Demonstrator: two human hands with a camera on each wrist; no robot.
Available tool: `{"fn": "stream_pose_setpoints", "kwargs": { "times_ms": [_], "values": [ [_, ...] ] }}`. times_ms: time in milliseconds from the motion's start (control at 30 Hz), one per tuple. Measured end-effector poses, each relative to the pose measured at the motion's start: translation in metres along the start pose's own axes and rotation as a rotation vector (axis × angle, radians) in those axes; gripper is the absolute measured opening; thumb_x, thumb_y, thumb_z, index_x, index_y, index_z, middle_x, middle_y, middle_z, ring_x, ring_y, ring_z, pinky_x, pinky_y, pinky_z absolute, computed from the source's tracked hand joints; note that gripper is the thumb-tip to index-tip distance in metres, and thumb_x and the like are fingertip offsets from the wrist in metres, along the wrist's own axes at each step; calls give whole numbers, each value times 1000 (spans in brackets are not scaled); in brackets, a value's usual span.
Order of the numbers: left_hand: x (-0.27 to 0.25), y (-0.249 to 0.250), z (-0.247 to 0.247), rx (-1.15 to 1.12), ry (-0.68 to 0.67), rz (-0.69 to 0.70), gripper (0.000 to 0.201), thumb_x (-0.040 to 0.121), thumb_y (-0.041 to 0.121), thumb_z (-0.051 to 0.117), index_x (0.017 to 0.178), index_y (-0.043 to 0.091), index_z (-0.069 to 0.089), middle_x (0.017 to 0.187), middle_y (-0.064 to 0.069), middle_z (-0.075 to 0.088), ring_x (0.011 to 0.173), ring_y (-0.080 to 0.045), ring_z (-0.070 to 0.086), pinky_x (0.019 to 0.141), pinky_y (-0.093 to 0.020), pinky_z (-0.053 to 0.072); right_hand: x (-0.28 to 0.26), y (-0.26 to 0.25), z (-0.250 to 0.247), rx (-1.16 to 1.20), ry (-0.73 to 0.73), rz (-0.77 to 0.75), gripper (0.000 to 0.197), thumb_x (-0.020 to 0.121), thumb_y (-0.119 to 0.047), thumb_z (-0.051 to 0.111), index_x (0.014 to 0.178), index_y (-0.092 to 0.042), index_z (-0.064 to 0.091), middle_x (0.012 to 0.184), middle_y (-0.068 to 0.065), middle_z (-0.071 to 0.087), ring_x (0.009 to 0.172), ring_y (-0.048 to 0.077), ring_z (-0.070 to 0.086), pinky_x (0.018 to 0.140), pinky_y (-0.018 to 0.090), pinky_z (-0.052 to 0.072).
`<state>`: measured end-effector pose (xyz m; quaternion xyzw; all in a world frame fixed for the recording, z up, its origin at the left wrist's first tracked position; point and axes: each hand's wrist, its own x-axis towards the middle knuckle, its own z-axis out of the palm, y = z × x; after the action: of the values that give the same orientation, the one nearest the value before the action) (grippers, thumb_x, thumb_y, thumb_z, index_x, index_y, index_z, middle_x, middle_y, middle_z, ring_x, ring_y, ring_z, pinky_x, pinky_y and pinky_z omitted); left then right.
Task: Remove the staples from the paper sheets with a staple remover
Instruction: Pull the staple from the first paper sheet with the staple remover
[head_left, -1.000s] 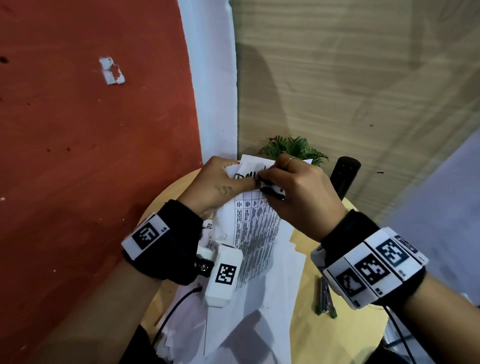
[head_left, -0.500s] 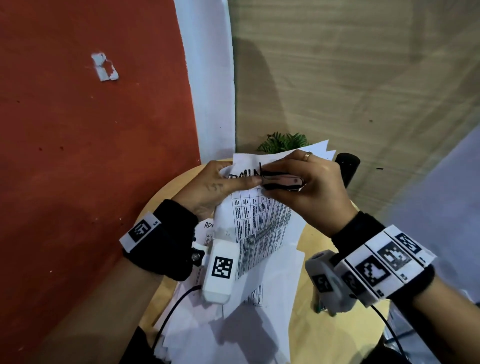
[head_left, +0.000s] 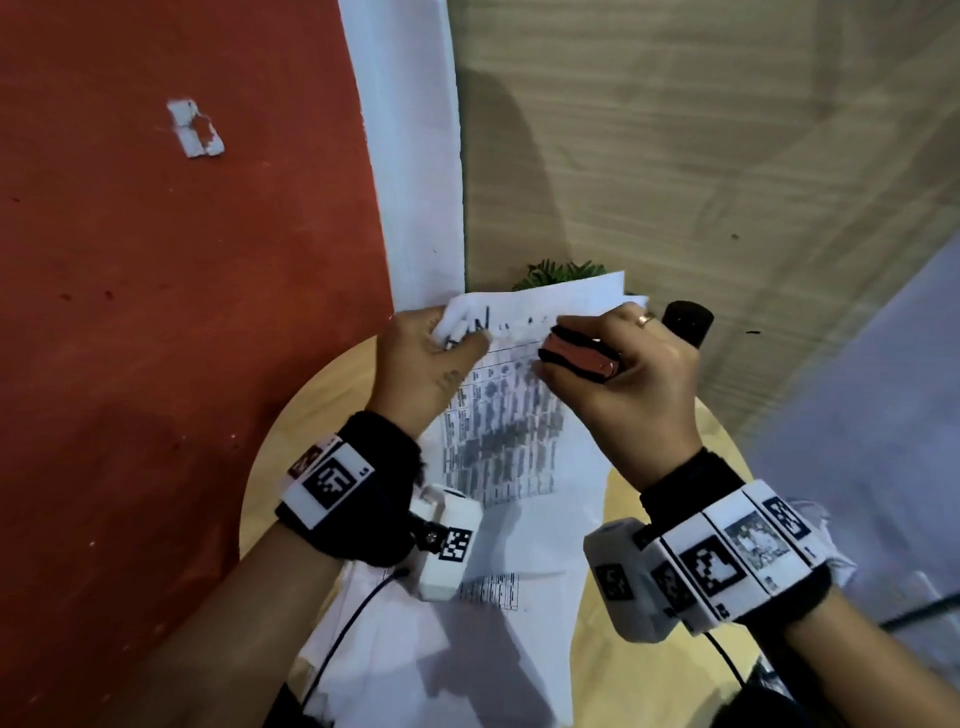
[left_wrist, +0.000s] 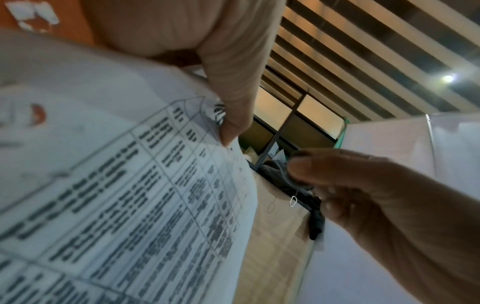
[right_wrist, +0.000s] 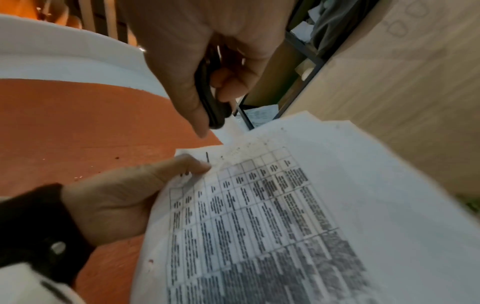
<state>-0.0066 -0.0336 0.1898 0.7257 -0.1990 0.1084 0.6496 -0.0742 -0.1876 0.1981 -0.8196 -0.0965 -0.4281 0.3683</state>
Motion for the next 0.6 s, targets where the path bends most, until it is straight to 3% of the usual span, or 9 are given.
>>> {"fn": "stream_pose_setpoints", "kwargs": {
  "times_ms": [67,133,167,233,367,500,533,600],
  "values": [
    [1,-3,-6,17,-36,-17,28,80,15,72,74,-11,63,66,-5,49,62,-15,42,56,-26,31,-7,7,1,-67,-51,30,21,65,-10,79,84,-6,73,74,6,64,67,16,60,63,24,49],
    [3,-4,-9,24,-64,-50,12,82,7,71,70,10,70,65,-2,58,62,-12,51,57,-23,36,-16,18,5,-178,-164,57,22,65,-9,79,86,-7,73,77,10,65,66,28,64,60,34,53],
    [3,-4,-10,27,-66,-58,19,82,4,70,71,20,69,64,5,63,61,-8,55,58,-19,40,-21,24,7,-219,-221,78,25,64,-9,79,88,-7,73,79,11,65,68,31,64,61,37,54],
    [5,-5,-12,27,-95,-62,25,81,2,70,73,25,68,61,18,66,59,2,57,59,-14,45,-26,32,9,-262,-324,133,33,64,-10,79,96,-8,72,86,13,65,74,35,64,65,41,54],
    [7,-6,-17,19,-120,-112,19,79,1,71,79,19,71,68,15,70,66,-2,64,64,-17,50,-26,32,6,-302,-425,135,43,64,-6,77,106,-7,68,99,13,63,85,35,64,69,39,53],
    [9,-3,-20,33,-147,-122,12,77,0,73,89,3,72,87,-9,73,76,-16,66,72,-28,52,-10,23,-3,-289,-396,91,46,66,-9,76,110,-8,66,104,10,62,88,33,63,71,41,53],
    [10,-3,-20,38,-153,-128,11,77,0,73,88,3,72,87,-9,72,76,-15,65,72,-27,52,-4,21,-6,-246,-392,78,46,66,-8,75,110,-7,66,106,10,61,88,32,63,73,39,53],
    [11,0,-22,39,-187,-138,12,78,0,72,85,10,72,80,2,73,72,-9,66,71,-24,52,7,16,-11,-190,-430,25,46,64,-5,77,109,-6,67,115,13,56,85,24,61,75,24,45]
  ]
}}
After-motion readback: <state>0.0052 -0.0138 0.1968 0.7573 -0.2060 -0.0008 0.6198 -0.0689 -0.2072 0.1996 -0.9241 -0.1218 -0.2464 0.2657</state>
